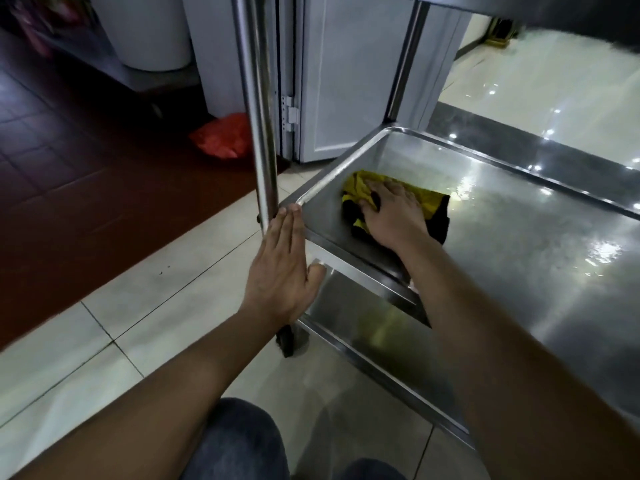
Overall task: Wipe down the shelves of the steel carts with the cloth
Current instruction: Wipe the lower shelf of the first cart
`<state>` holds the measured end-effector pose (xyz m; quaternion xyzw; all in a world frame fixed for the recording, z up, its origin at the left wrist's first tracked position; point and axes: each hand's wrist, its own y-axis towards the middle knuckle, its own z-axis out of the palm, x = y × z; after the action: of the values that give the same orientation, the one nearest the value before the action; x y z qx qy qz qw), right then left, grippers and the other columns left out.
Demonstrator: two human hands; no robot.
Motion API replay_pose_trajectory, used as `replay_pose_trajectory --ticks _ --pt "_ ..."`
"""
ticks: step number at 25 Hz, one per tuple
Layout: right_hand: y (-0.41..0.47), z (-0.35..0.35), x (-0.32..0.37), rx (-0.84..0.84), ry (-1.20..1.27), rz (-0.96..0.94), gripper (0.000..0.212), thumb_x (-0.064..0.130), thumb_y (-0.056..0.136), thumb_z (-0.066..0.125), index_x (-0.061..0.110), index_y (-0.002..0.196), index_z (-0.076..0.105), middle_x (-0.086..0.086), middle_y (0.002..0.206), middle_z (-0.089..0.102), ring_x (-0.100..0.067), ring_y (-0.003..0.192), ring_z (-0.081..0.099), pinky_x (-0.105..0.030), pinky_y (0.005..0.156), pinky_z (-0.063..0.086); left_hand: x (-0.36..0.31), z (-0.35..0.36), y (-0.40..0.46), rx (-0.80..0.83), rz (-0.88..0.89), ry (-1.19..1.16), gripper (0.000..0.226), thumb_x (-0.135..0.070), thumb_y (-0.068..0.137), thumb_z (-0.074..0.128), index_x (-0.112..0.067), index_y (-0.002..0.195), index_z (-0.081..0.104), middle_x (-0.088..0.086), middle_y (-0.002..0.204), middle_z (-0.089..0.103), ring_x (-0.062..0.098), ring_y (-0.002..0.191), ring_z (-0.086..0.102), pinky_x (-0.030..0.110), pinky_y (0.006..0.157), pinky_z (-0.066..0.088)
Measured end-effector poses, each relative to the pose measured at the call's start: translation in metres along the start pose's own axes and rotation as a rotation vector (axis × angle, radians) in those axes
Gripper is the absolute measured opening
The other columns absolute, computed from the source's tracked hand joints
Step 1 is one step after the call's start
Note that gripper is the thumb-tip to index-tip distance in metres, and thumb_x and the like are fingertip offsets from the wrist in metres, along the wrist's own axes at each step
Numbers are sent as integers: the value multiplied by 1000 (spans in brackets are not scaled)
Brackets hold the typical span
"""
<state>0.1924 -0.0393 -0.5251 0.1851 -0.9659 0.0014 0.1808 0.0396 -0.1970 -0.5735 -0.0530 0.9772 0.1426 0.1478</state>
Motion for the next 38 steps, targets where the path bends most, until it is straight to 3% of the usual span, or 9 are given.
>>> replay_pose_trajectory --ticks 3,5,9,13,15,20,24,28,38 --pt "-13 35 33 24 25 -310 50 46 100 49 34 148 46 -3 159 40 -28 146 35 -47 121 25 4 1 -1 -16 -7 -54 88 -51 87 13 -4 160 -6 11 169 -10 17 156 -13 34 128 0" --pt "10 30 31 19 49 -278 50 46 101 47 34 149 45 -3 160 39 -29 147 35 -45 122 25 4 2 1 -31 -10 -92 88 -51 88 15 -7 160 -7 8 169 -10 14 156 -12 32 128 0" --pt "45 19 31 3 -14 -38 54 46 103 43 29 154 37 -7 164 30 -28 152 25 -43 126 15 5 5 5 -51 -26 -139 86 -51 90 18 -9 161 -6 5 170 -9 11 156 -12 27 126 -5" --pt "-5 32 52 39 70 -266 48 44 101 49 35 148 46 -1 161 37 -24 150 29 -42 125 17 13 4 0 -47 -28 -125 85 -49 90 16 -6 160 -5 7 170 -9 12 156 -13 25 126 -6" --pt "-26 25 51 72 104 -276 48 43 101 49 35 148 47 1 162 36 -21 151 27 -42 126 15 15 3 0 -69 -19 -105 82 -47 92 15 -5 160 -4 9 170 -6 14 156 -10 24 125 -7" --pt "-87 -1 -4 15 111 -130 47 42 102 48 34 149 46 2 163 35 -19 152 25 -40 126 14 -1 5 0 -90 -37 -92 76 -44 98 16 -1 160 2 14 170 3 22 157 -1 38 129 4" --pt "-150 -27 -63 -61 84 21 47 42 102 52 36 148 49 4 162 36 -16 151 27 -34 126 13 -11 4 1 -60 -87 -28 73 -48 105 15 -2 160 2 15 169 3 24 158 -1 40 129 6" --pt "-198 -45 -101 -153 81 156 47 38 99 57 32 145 53 -1 158 42 -21 149 33 -38 126 16 -15 6 3 -63 -116 -15 72 -48 107 20 -4 161 2 14 170 3 24 157 -1 38 129 3" --pt "-53 9 -4 9 44 -135 51 50 101 46 37 150 42 -2 162 34 -25 151 27 -44 126 15 -15 12 4 -95 -131 -33 72 -49 107 15 -4 161 -2 13 170 -2 20 157 -8 39 129 3"
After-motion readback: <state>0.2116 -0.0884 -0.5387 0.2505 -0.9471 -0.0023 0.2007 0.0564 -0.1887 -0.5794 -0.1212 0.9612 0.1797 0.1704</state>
